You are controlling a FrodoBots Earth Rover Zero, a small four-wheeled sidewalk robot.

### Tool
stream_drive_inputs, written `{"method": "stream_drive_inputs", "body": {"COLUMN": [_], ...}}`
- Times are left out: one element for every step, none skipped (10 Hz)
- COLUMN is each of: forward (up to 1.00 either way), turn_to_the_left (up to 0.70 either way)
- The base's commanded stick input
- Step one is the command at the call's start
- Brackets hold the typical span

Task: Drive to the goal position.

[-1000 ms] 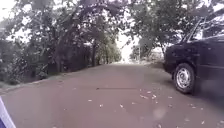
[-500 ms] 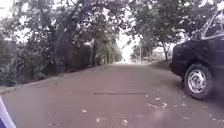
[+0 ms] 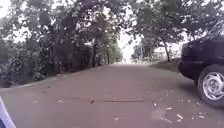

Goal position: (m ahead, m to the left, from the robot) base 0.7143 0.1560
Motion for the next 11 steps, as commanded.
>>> {"method": "stream_drive_inputs", "body": {"forward": [0.7,0.7,0.7,0.7,0.7,0.7,0.7,0.7,0.7,0.7,0.7], "turn_to_the_left": [-0.35,-0.35,0.0,0.0,0.0,0.0,0.0,0.0,0.0,0.0,0.0]}}
